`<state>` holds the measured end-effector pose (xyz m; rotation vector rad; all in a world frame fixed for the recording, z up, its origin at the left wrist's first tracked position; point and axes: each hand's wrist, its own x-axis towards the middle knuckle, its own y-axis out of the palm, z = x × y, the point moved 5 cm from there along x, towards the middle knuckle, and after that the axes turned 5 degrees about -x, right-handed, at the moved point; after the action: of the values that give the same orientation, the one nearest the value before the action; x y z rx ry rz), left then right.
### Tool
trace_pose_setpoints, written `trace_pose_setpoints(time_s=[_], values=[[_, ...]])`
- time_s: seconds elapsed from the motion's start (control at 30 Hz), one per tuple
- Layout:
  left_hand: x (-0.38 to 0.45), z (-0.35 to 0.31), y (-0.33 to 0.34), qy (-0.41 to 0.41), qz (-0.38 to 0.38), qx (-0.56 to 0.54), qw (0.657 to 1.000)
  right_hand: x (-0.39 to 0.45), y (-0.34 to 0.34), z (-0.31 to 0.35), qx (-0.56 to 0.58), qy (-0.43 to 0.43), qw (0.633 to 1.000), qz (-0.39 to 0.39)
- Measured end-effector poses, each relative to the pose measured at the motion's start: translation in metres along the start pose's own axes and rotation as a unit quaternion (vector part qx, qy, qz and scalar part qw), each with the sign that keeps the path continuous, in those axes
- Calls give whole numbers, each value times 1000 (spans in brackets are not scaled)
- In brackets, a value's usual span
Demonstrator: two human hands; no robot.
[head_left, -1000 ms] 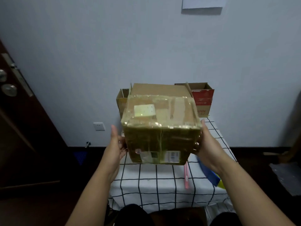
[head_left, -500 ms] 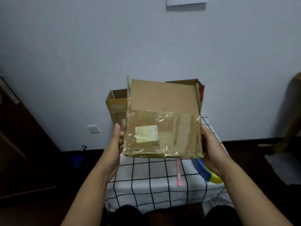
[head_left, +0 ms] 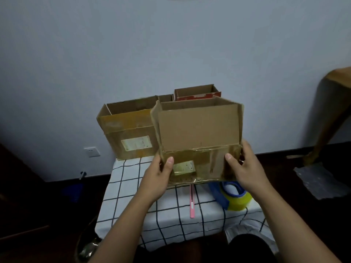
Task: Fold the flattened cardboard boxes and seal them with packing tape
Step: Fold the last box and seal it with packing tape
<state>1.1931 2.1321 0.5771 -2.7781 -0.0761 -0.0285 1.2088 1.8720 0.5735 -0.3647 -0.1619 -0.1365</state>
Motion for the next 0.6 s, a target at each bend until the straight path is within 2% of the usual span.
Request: trace_pose_setpoints(time_s=[0.17,0.3,0.47,0.6], values=[[35,-2,33,46,1,44,998,24,-13,-33,6,53,998,-15],[68,5,45,36,-34,93,994,54,-12,-44,-2,68,997,-27],[104,22,48,8,-50,19,999,100,3,-50,-67,68,995,1],[126,33,54,-15,-60,-13,998,117,18,-61,-45,99,993,44]])
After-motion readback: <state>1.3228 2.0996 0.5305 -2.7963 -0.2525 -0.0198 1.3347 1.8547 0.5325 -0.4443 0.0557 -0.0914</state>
